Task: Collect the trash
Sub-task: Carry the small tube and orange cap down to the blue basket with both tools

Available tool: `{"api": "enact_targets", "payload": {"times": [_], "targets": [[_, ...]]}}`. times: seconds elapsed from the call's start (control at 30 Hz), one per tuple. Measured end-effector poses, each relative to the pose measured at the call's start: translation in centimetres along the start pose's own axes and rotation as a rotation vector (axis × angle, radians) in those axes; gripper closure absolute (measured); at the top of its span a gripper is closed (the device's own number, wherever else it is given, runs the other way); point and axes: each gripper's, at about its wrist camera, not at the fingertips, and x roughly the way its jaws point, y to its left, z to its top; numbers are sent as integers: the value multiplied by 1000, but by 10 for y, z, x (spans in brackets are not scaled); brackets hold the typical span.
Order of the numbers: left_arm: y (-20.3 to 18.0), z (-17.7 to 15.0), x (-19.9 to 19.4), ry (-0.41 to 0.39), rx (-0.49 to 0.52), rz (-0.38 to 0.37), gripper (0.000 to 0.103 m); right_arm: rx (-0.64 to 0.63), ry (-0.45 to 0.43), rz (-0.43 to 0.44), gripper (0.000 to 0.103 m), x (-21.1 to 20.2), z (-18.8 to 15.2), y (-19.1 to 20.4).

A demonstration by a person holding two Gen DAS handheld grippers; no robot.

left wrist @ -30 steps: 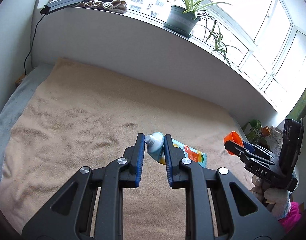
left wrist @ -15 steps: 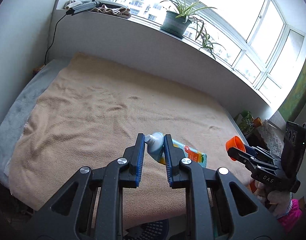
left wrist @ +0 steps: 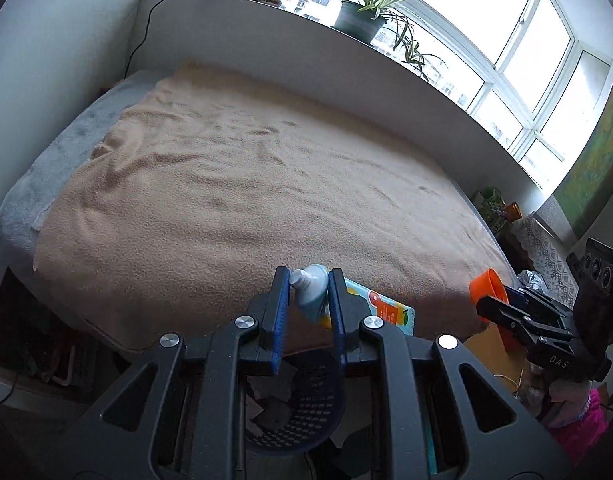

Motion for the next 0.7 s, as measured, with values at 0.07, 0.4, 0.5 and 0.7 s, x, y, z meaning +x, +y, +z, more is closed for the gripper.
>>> {"api": "enact_targets", "payload": {"times": [0.07,0.4,0.5,0.7], "targets": [[4,-11,-1,16,-11,-3,85,7,24,15,54,5,-12,3],[13,-63,20,103,-58,-1,85,35,120,25,54,38,-57,9],[17,-80,35,133,-79,14,85,42,140,13,54,47,-68,8],[22,-107,65,188,-96,62,85,55,190,2,54,69,-88,7]]}}
